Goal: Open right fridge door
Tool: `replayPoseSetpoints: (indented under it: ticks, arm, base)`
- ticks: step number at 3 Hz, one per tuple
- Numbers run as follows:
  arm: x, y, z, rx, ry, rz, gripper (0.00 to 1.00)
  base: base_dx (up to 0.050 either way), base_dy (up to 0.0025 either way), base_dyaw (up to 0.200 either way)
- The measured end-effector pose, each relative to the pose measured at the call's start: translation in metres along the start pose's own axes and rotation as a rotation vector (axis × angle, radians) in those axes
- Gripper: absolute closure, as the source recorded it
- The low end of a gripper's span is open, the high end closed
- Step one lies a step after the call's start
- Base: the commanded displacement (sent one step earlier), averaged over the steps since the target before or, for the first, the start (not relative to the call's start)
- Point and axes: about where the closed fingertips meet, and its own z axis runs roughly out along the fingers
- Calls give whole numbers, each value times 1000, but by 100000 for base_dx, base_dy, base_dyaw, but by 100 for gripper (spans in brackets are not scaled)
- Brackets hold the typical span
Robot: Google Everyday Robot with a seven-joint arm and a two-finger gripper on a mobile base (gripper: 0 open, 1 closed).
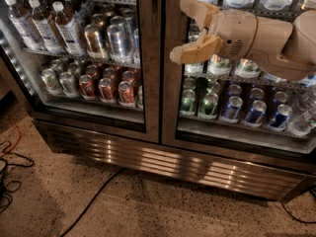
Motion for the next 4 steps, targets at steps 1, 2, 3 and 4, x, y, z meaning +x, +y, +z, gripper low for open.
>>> replayPoseSetpoints:
  ticks: [1,2,3,4]
  arm:
    - [-26,-44,26,21,25,-22,0]
    - [-26,-44,26,21,25,-22,0]
    - [-5,-41,36,-15,78,23,0]
    - [16,-36,42,-41,109,68,0]
  base:
    - [0,0,0]
    - [0,0,0]
    - [0,0,0]
    - [0,0,0]
